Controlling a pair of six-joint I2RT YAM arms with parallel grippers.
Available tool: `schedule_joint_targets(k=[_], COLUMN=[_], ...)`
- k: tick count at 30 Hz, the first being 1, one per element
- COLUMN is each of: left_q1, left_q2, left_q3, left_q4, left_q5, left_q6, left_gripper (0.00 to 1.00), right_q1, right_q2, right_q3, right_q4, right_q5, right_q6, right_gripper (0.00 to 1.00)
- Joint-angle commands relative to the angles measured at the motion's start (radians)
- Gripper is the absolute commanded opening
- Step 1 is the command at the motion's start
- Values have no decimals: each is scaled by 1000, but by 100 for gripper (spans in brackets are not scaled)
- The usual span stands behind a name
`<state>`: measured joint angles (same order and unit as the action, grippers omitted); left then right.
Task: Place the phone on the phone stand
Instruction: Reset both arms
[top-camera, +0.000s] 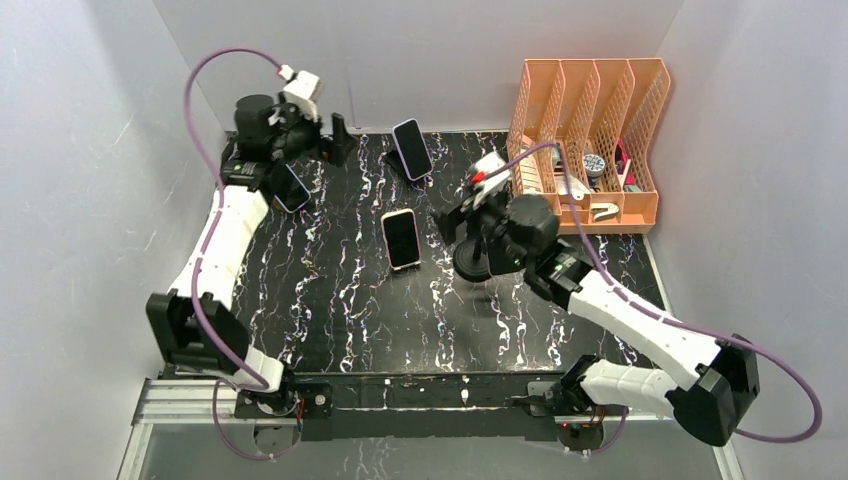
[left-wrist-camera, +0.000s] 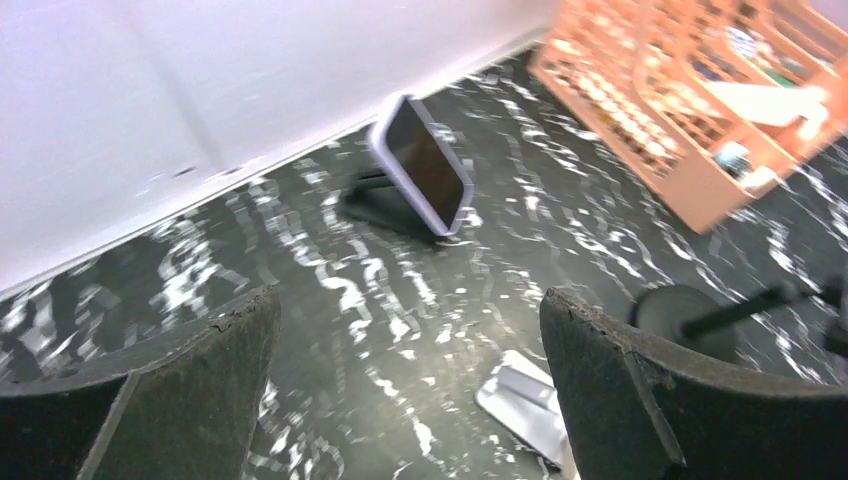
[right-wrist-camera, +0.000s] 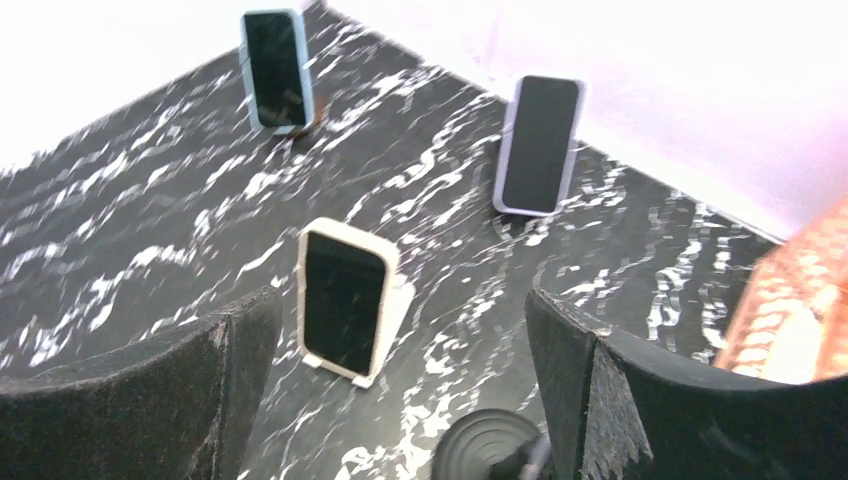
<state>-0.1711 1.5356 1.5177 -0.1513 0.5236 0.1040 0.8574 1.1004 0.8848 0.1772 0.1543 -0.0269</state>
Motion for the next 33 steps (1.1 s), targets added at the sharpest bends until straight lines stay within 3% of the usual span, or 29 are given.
schedule_joint_targets(k=[1, 5, 9, 15, 22, 33], left_q1=[36, 55, 88, 119, 111, 110], left_q2=[-173, -290, -366, -389, -351, -347], left_q3=[-124, -239, -331, -372, -347, -346], left_q4=[110, 95, 91, 103, 88, 82], left_q5=[-229, -328, -336, -332, -292, -266], left_q6=[-79, -70, -67, -78, -78, -63], left_gripper=[98, 98, 98, 98, 98, 98], right_q1=[-144, -304, -488, -662, -672, -669], right_q2=[-43, -57, -119, -170, -189, -211], right_q3=[88, 130, 122, 123, 111, 58], right_q4=[-81, -160, -191, -286, -289, -222], right_q5=[-27, -53, -133, -22, 119, 127], right_q6=[65, 117, 216, 313, 351, 366], right_gripper=[99, 99, 99, 99, 99, 99])
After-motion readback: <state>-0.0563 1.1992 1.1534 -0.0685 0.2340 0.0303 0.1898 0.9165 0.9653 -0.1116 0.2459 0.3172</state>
